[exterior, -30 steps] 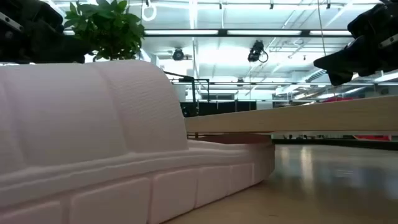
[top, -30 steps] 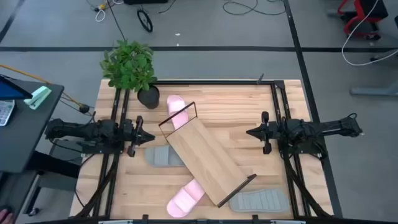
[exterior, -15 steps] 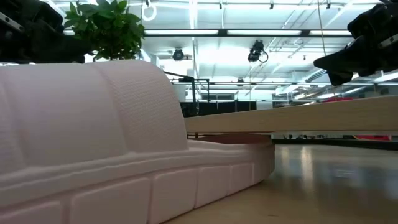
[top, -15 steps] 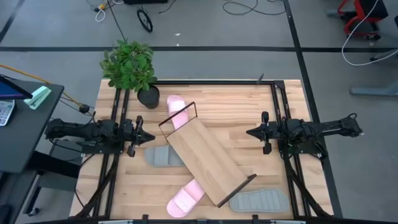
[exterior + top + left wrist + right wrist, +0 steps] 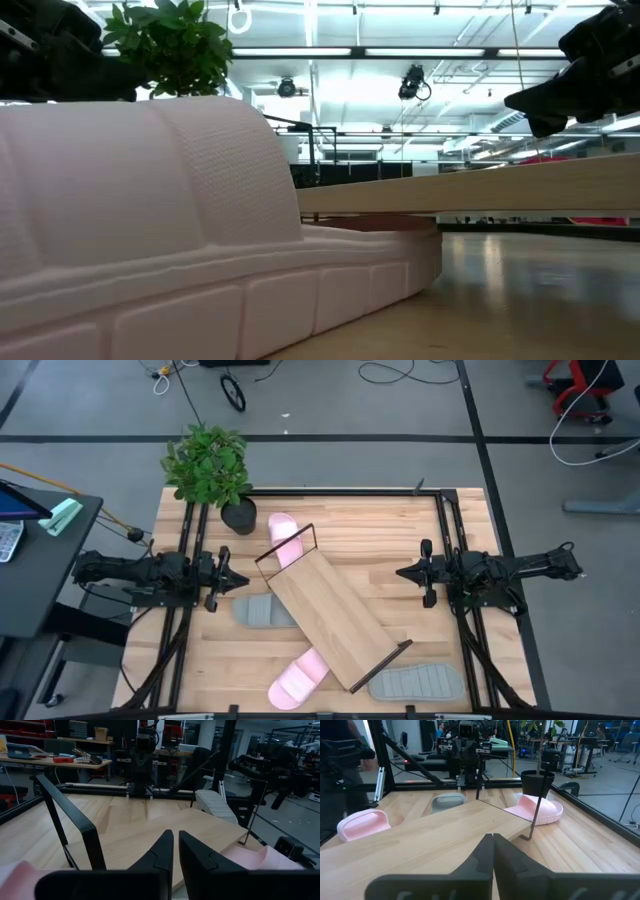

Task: Pick and place slides into the shelf

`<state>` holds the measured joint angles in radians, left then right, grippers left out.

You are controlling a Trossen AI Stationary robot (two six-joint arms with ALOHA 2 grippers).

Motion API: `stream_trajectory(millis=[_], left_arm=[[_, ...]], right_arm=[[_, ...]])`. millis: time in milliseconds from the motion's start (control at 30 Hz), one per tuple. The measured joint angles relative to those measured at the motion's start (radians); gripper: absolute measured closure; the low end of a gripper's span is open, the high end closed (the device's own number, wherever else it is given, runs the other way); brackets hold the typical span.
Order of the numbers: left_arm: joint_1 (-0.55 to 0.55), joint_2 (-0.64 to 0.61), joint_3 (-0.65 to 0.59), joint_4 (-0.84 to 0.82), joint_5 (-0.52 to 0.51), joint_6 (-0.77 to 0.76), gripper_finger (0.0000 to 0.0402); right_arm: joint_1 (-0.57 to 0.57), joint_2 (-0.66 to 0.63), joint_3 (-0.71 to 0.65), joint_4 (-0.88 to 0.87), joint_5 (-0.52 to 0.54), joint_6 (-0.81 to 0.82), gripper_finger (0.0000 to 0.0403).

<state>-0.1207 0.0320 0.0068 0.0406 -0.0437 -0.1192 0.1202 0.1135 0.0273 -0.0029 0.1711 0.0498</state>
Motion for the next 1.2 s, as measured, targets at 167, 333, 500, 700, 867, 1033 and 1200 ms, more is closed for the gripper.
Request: stream_trajectory(millis=[167,333,500,700,867,1033,1200], left_arm=[[0.0,0.0,0.0,0.0,0.0,0.0,0.0374],[0.0,0.0,0.0,0.0,0.0,0.0,0.0366],[0.0,0.0,0.0,0.0,0.0,0.001,0.0361],[0.0,0.0,0.0,0.0,0.0,0.0,0.0367],[0.0,0.0,0.0,0.0,0.0,0.0,0.0373],[0.0,0.0,0.0,0.0,0.0,0.0,0.037],[0.0,0.0,0.0,0.0,0.0,0.001,0.0363]], right_arm=[[0.0,0.0,0.0,0.0,0.0,0.0,0.0393],[0.0,0.0,0.0,0.0,0.0,0.0,0.0393],[0.0,0.0,0.0,0.0,0.0,0.0,0.0393],[0.0,0.0,0.0,0.0,0.0,0.0,0.0393],[0.0,0.0,0.0,0.0,0.0,0.0,0.0393],[0.0,0.0,0.0,0.0,0.0,0.0,0.0393],[0.0,0.0,0.0,0.0,0.0,0.0,0.0393]])
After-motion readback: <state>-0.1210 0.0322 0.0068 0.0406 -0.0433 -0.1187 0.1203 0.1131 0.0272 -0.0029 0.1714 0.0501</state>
